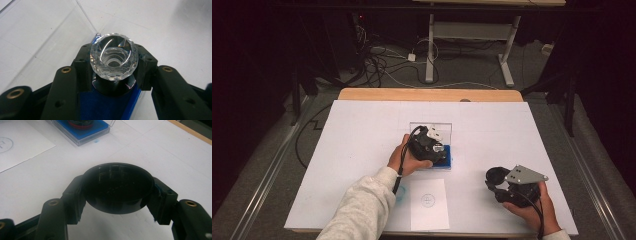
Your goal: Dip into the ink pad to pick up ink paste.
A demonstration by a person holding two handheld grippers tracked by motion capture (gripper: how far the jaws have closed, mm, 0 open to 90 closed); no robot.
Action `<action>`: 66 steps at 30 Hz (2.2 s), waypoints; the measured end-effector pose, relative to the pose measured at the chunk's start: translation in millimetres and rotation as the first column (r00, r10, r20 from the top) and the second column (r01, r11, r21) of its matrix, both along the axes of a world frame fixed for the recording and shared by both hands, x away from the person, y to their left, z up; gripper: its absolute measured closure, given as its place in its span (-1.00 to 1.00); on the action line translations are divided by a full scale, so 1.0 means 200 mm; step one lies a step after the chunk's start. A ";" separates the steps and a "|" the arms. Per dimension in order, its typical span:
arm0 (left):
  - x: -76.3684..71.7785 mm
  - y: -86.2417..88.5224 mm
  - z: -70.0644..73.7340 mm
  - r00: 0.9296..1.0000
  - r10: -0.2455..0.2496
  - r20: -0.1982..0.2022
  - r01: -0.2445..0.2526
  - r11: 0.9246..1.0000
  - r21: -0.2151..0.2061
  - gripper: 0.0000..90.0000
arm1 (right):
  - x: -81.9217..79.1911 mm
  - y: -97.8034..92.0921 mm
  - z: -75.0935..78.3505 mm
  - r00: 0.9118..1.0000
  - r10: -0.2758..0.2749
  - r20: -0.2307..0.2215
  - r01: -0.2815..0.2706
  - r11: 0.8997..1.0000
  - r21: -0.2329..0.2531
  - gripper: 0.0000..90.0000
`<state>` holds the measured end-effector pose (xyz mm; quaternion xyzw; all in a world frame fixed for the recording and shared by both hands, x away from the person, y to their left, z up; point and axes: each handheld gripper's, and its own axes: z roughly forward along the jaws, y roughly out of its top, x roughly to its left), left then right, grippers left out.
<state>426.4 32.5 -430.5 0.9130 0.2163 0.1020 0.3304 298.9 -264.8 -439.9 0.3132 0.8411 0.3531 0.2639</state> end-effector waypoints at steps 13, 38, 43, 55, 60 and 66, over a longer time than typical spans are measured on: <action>-0.01 0.00 0.00 1.000 0.001 0.006 -0.001 1.000 0.014 0.21 | 0.00 0.00 0.00 1.000 -0.005 0.002 0.005 1.000 0.007 -0.15; -0.06 0.14 0.15 0.995 0.033 0.089 -0.026 0.997 -0.072 0.21 | 0.00 -0.01 0.01 1.000 -0.001 0.005 0.001 1.000 0.017 -0.15; -0.10 0.21 0.21 0.992 0.032 0.120 -0.020 0.995 -0.103 0.21 | 0.00 -0.01 0.01 1.000 0.001 0.013 -0.002 1.000 0.019 -0.15; -0.24 0.32 0.23 0.985 0.019 0.173 0.005 0.991 -0.136 0.21 | -0.01 0.00 0.02 1.000 0.010 0.025 -0.010 0.999 0.031 -0.15; -0.26 0.34 0.23 0.984 0.010 0.176 0.016 0.989 -0.144 0.21 | -0.01 0.00 0.02 1.000 0.012 0.026 -0.013 1.000 0.026 -0.15; -0.30 0.37 0.26 0.981 0.000 0.195 0.028 0.990 -0.141 0.21 | -0.02 -0.01 0.03 1.000 0.008 0.030 -0.009 0.999 0.032 -0.15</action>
